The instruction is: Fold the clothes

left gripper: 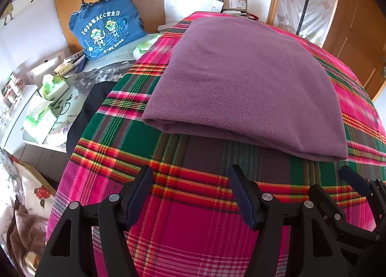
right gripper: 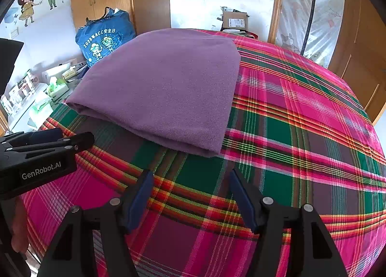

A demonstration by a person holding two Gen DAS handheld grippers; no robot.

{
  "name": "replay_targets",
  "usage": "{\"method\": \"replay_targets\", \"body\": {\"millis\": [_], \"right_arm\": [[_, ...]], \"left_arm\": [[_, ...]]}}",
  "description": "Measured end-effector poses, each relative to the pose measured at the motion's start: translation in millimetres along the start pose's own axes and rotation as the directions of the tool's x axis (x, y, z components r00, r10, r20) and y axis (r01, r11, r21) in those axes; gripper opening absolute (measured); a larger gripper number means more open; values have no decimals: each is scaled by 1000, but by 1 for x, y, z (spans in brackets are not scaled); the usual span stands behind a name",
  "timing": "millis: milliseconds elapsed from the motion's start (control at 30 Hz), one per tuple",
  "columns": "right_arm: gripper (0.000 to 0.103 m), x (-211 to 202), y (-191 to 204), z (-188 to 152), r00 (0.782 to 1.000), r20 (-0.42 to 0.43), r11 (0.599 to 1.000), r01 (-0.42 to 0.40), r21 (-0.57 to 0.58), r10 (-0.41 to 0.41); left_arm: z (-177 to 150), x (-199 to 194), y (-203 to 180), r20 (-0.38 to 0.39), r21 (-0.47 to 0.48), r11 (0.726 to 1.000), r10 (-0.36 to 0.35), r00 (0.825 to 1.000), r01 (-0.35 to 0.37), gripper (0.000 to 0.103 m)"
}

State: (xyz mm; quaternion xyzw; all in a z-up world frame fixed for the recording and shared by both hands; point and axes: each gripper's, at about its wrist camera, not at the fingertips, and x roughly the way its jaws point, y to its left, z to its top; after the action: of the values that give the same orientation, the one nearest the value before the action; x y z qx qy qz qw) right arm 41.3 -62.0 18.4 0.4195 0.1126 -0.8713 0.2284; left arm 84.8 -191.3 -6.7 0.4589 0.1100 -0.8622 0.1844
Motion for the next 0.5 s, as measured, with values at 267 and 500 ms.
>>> {"method": "replay_targets", "body": {"millis": [267, 500], "right_arm": [[67, -1, 1, 0, 1000, -1, 1000, 1, -1, -1], [67, 0, 2, 0, 1000, -2, 1000, 0, -2, 0]], "left_arm": [[-1, 0, -3, -1, 15, 1000, -11, 1000, 11, 74], [-2, 0, -4, 6, 15, 1000, -10, 1000, 10, 75]]}}
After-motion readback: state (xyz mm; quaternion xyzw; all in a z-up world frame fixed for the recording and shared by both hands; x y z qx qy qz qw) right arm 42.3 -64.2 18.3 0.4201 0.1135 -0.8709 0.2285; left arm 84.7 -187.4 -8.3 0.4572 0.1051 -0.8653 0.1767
